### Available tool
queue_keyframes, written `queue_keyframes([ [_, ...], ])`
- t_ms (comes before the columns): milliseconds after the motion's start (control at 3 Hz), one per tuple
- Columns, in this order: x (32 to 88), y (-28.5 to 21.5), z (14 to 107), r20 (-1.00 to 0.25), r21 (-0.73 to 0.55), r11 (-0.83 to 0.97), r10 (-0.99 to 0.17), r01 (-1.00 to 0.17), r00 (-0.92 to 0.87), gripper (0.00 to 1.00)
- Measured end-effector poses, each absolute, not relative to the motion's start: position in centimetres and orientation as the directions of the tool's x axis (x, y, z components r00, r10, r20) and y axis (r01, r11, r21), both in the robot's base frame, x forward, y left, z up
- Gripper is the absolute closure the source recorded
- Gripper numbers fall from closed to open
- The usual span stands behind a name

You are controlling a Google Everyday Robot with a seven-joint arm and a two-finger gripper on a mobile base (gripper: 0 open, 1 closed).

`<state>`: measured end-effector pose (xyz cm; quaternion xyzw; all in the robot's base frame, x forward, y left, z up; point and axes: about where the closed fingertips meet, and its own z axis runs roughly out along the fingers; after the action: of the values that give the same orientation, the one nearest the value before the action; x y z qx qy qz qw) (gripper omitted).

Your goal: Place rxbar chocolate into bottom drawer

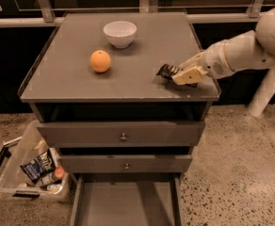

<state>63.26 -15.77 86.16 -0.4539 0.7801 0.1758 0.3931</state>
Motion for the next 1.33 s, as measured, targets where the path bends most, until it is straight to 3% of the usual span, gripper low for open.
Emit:
queue_keyframes([
  [1333,48.8,-14.2,80.6,-0.741,-0.094,0.597,-0.577,-0.796,-0.345,1.00],
])
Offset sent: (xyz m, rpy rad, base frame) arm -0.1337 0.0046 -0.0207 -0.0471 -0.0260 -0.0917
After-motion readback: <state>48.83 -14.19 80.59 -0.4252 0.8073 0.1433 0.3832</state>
